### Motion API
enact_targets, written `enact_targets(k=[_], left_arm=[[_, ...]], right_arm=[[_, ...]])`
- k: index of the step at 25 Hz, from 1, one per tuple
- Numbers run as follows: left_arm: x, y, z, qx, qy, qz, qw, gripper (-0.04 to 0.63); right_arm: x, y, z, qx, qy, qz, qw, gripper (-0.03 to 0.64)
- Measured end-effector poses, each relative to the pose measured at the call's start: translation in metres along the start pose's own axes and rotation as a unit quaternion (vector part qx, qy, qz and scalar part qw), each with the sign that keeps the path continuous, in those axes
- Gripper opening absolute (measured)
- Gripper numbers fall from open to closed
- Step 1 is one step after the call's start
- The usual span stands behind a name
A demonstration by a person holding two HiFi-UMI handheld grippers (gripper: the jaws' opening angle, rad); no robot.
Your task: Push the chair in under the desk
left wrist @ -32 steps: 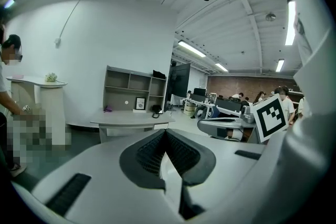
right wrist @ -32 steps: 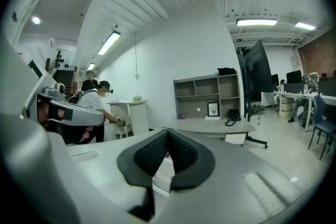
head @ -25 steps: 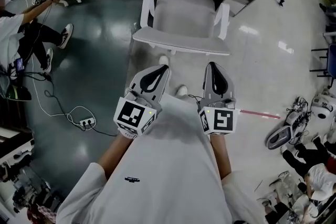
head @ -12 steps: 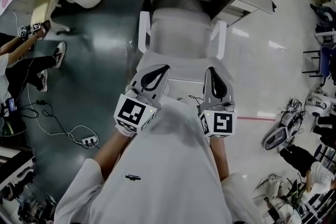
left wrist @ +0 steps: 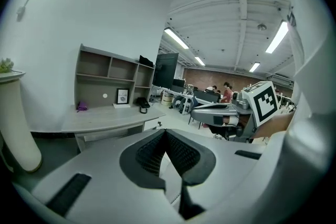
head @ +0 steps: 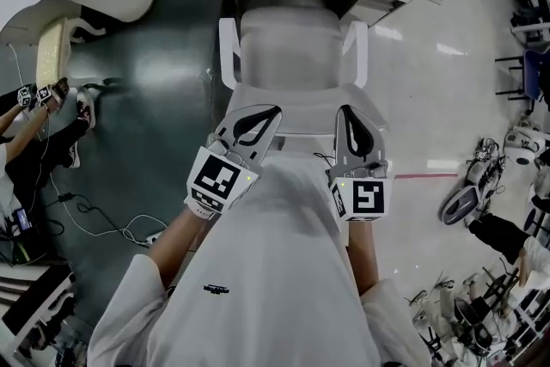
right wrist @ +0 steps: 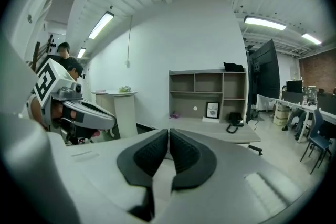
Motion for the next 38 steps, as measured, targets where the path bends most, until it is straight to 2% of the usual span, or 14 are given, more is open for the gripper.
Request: enact_targets(k=[5,10,15,18,21,26,32,38], left_arm=[[-0.009,0.006,0.012,-0.030,-0.034,0.020,0.9988,0.006],[-0.017,0.010,0.023,-0.049,-0.062,0.053,0.9954,0.006],[-0.034,0.016,0.027,-0.066,-0.089,0.083,0.9904,0.011],[-0.043,0.018,0.034,-0.077,-0.110,0.094,0.9865,0.056],[-0.054,0.018,0.040,-0.098,-0.144,0.110,0.9785,0.107],[-0.076,0.017,0.050,-0.147,-0.200,0.126,0.9606,0.149],[-0.095,0.011,0.060,-0.157,-0.258,0.137,0.9434,0.179],[-0.118,0.008,0.072,-0.170,-0.303,0.159,0.9243,0.189]], right_arm=[[-0.009,0.007,0.001,0.029,-0.028,-0.016,0.999,0.034],[-0.021,0.008,0.007,0.079,-0.055,-0.022,0.995,0.090],[-0.040,-0.001,0.017,0.165,-0.088,-0.046,0.981,0.127],[-0.055,-0.004,0.021,0.208,-0.113,-0.064,0.969,0.147],[-0.067,-0.007,0.025,0.238,-0.138,-0.089,0.957,0.164],[-0.086,-0.009,0.031,0.276,-0.185,-0.134,0.934,0.179],[-0.101,-0.009,0.038,0.317,-0.230,-0.153,0.907,0.184],[-0.125,-0.012,0.044,0.349,-0.276,-0.191,0.875,0.187]])
Point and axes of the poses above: the fingertips, and each gripper's own axes: z forward along the fingers, y to its right, x out of its top, the point moved 10 cm from there along -z, backward along the fingers, and after that the axes turned 1 degree about -x, right-handed, at the moved point
